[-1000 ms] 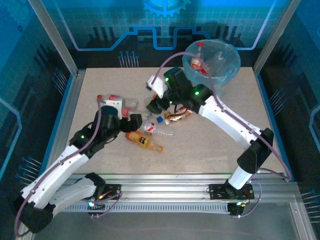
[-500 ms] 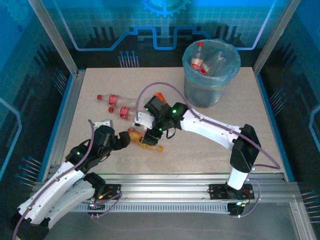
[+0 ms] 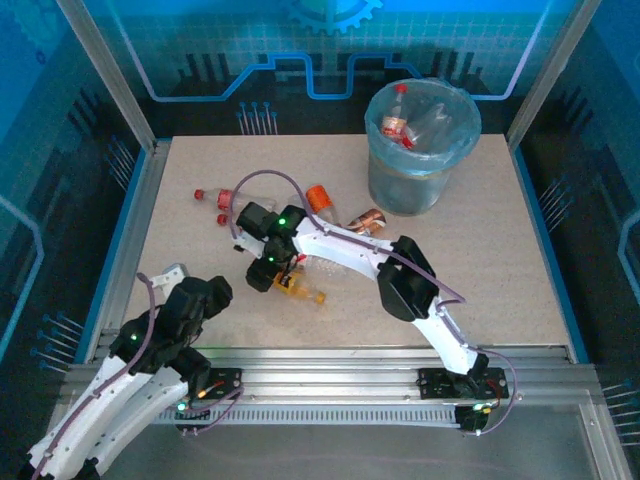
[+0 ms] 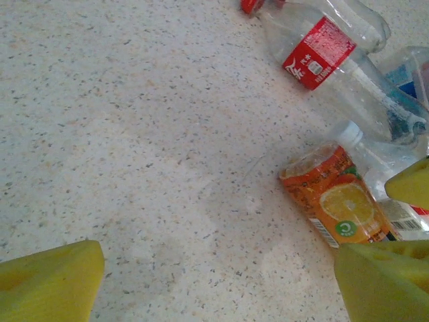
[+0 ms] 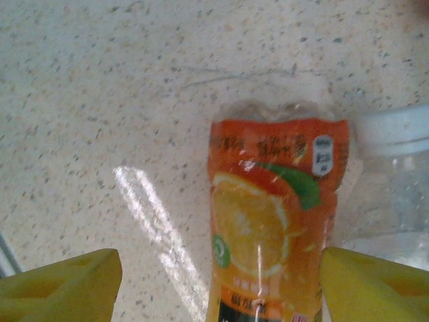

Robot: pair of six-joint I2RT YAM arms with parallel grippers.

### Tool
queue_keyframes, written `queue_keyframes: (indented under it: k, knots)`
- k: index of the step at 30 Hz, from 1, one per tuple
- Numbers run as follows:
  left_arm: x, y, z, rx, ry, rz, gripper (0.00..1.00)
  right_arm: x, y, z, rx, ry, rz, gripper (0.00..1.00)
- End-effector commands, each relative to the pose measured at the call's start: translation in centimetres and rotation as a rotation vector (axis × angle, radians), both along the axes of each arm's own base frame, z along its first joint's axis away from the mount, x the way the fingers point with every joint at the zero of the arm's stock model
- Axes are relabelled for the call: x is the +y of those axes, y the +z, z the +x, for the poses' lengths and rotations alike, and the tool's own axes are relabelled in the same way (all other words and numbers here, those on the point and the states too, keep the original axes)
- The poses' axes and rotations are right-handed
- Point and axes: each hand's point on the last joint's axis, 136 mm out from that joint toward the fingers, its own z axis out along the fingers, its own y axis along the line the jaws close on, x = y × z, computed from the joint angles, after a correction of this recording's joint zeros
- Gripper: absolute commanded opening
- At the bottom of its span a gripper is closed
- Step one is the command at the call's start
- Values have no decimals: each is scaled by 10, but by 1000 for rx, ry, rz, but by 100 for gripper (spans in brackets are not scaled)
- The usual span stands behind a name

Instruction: Put the plastic bottles in the bin

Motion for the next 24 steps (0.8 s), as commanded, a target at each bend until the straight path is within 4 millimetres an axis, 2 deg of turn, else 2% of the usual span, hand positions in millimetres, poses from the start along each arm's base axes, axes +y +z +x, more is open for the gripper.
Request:
queue_keyframes:
  k: [1, 6, 10, 14, 19, 24]
  knots:
    - [12, -8, -6, 19, 64, 19, 90, 9, -19, -2, 7, -32, -61, 79]
    - [16, 0, -8, 14, 78, 31, 90, 25, -49, -12, 28, 13, -102, 79]
    - [19, 3, -10, -8, 97, 16, 90, 30, -68, -22, 65, 40, -124, 79]
    - [23, 3, -11, -35, 112, 10, 90, 31, -75, -29, 72, 66, -143, 77]
    - [20, 5, -9, -43, 94, 10, 90, 32, -70, -29, 54, 66, -144, 71]
    - [19, 9, -7, -57, 80, 21, 90, 36, -44, -25, 26, 50, -95, 64]
